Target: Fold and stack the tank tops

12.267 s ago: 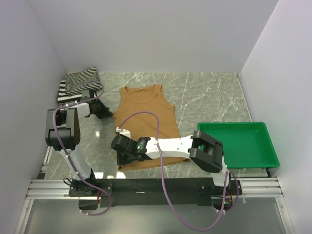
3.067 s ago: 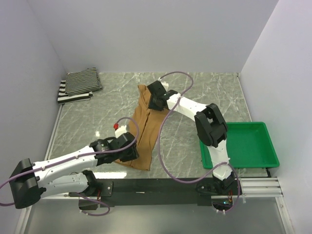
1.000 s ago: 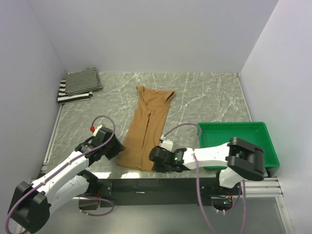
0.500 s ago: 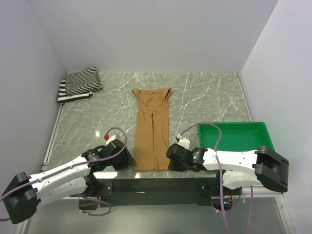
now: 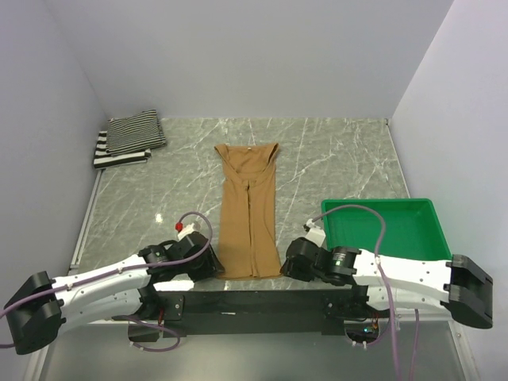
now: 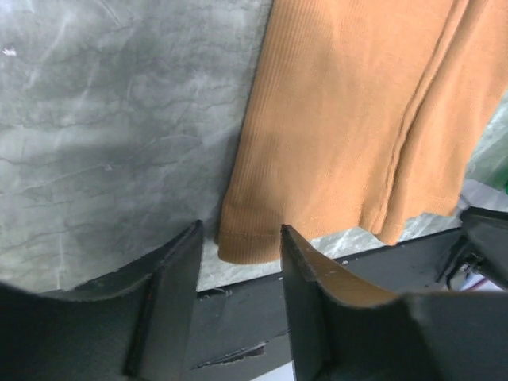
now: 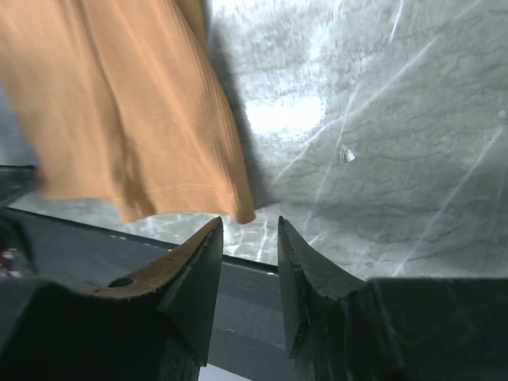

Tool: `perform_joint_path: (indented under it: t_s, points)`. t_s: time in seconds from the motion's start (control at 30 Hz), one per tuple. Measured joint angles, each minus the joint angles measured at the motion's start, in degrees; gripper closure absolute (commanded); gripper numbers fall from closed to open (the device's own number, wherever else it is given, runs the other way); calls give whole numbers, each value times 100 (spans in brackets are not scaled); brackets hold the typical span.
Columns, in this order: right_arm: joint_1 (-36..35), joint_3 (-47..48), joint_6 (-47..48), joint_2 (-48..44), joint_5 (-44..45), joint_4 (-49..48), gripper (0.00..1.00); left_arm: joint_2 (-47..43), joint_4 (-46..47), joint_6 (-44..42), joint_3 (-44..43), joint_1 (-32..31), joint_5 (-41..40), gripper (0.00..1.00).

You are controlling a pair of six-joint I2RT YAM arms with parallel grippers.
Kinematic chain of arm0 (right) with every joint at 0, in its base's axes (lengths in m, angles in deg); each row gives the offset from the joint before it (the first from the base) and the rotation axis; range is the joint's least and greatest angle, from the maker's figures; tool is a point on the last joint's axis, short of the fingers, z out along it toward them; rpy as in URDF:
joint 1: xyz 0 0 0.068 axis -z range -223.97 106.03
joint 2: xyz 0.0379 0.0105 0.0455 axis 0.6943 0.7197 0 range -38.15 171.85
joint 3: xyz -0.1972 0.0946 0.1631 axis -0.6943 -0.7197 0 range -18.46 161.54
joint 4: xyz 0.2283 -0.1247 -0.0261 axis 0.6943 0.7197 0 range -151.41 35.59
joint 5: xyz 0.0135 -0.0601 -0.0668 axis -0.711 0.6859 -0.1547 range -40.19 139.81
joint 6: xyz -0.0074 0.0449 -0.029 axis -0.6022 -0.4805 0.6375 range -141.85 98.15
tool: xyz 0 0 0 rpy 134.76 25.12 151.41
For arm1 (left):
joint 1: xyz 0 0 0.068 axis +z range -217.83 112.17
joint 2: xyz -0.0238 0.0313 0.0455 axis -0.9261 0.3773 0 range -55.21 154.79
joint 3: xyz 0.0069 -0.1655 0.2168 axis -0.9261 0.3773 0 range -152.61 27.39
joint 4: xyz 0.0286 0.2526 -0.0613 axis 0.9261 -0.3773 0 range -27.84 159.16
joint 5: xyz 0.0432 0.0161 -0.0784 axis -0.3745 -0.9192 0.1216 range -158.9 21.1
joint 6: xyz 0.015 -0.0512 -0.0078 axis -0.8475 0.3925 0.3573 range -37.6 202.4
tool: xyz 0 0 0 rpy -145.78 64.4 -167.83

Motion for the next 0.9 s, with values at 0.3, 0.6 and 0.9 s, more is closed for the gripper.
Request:
perform_joint_path:
  t_s: [0.3,0.6,0.9]
  points:
    - [-2,-63,-201,24,125,-42,59,273,153,55,-17,-31,-72,69]
    - [-11,-101,-236,603,79,-562,60,474,376,57,-15,-144,-76,82]
    - [-190,-48,-363,1021,68,-1141,73,446,376,96,-7,-243,-122,99]
